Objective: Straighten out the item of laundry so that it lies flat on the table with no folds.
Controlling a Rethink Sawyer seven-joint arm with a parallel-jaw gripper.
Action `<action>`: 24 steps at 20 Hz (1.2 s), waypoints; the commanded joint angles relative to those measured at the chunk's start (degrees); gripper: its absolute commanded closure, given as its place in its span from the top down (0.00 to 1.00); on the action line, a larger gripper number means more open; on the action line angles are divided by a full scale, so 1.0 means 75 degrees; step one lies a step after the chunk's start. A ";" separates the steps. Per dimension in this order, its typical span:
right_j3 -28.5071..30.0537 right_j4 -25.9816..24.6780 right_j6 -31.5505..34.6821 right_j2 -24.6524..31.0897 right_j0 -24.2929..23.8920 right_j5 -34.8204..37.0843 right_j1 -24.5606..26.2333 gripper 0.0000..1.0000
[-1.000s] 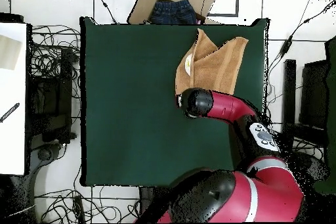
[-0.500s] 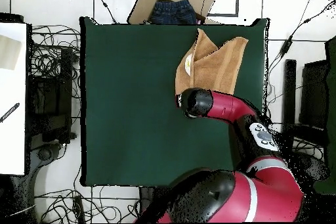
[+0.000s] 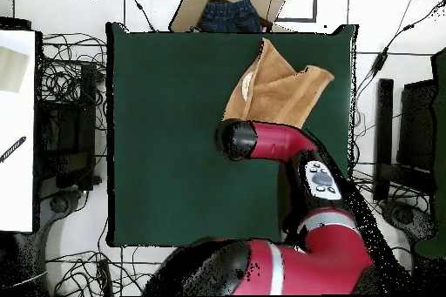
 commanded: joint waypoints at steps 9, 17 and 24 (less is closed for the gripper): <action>0.2118 0.1122 0.2210 -0.0285 0.1063 0.0007 -0.1332 0.00; 0.2193 0.1187 0.2109 -0.0379 0.1089 -0.0479 -0.1077 0.00; 0.2271 0.1027 0.1786 -0.0064 0.0758 -0.1316 -0.0895 1.00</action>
